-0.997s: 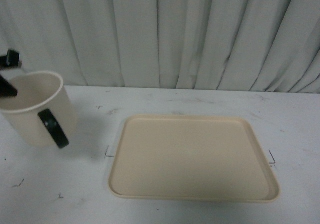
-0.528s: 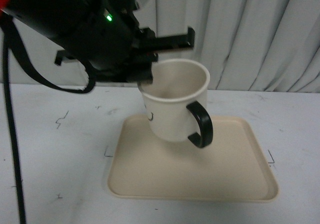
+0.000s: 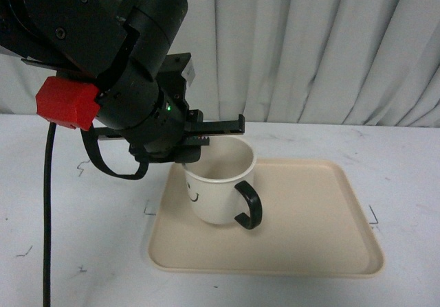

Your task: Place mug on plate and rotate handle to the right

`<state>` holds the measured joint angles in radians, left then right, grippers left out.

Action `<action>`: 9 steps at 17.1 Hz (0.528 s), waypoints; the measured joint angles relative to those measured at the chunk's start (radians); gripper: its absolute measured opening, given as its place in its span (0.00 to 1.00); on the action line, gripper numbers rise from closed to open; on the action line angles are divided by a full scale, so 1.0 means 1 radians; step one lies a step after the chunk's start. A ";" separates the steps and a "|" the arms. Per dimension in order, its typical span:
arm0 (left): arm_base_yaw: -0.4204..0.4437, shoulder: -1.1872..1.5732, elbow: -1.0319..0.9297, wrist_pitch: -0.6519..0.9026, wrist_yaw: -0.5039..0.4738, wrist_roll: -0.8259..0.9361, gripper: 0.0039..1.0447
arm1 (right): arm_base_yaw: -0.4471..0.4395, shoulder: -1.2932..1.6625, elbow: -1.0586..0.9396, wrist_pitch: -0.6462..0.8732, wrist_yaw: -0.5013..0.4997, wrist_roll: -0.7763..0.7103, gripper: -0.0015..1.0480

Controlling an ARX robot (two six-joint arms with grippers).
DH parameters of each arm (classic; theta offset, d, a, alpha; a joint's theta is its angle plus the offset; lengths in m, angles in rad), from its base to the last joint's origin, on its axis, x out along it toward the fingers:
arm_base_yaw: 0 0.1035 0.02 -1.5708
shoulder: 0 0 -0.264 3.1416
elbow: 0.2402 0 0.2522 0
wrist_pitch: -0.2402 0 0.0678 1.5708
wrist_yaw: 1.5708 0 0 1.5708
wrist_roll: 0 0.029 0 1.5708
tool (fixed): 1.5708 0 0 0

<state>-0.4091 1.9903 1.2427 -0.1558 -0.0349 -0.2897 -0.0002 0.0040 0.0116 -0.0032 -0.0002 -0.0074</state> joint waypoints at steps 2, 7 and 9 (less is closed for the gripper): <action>0.003 0.019 -0.001 0.008 0.001 -0.006 0.03 | 0.000 0.000 0.000 0.000 0.000 0.000 0.94; 0.011 0.033 -0.038 0.064 -0.028 -0.016 0.03 | 0.000 0.000 0.000 0.000 0.000 0.000 0.94; 0.012 0.033 -0.042 0.067 -0.035 -0.013 0.03 | 0.000 0.000 0.000 0.000 0.000 0.000 0.94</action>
<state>-0.3973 2.0235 1.2011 -0.0891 -0.0700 -0.3031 -0.0002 0.0040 0.0116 -0.0032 0.0002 -0.0074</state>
